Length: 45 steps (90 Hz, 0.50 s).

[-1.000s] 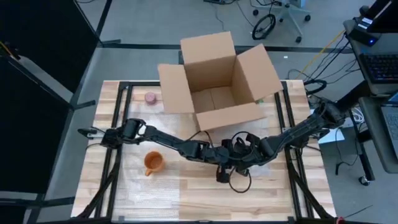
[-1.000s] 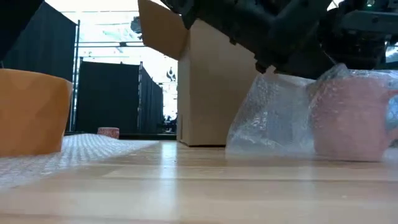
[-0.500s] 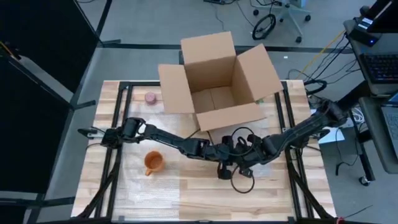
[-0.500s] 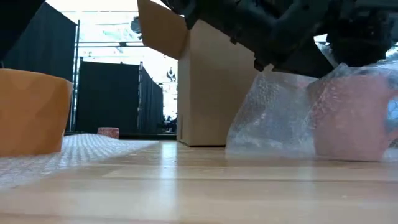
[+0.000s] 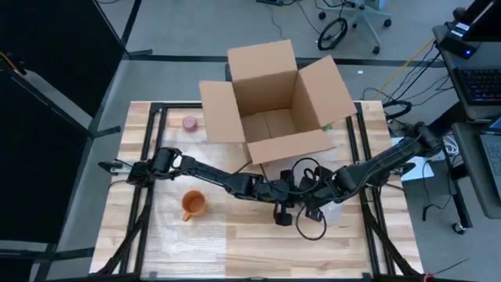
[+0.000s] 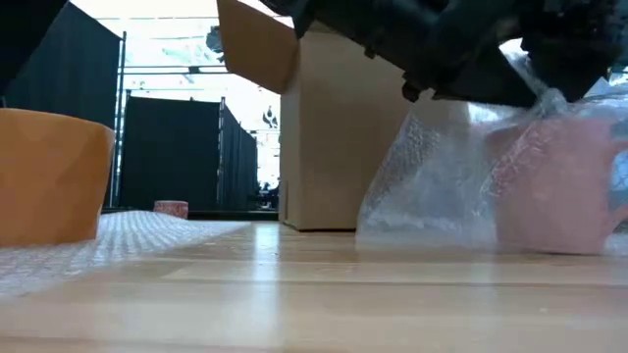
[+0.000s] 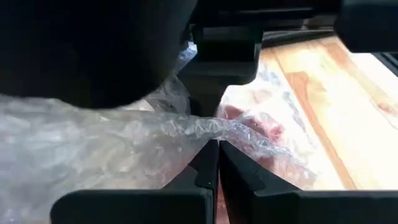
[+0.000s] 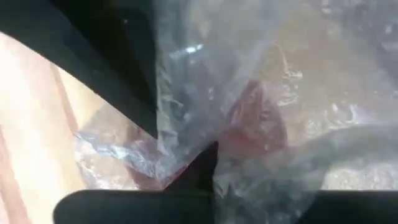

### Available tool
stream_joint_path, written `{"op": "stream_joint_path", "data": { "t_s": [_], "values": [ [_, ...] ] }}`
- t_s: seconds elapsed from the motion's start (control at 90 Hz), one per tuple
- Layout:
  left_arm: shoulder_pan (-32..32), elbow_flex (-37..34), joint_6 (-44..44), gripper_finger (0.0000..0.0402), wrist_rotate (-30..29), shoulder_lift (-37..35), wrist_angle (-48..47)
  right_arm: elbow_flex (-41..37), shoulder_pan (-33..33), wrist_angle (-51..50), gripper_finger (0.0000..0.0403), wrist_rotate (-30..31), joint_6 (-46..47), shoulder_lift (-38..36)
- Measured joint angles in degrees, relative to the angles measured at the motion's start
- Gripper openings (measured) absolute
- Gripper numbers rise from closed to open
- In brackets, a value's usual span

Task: Wrap mug
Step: Wrap the pink cup with the bubble wrap

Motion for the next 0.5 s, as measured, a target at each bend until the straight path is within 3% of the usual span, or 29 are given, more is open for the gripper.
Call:
{"op": "stream_joint_path", "data": {
  "t_s": [0.5],
  "values": [
    [0.25,-0.24,-0.22,0.0,0.36,1.68,-0.22,0.91,-0.32,-2.61,0.0,0.15,0.88,-3.96]
  ]
}}
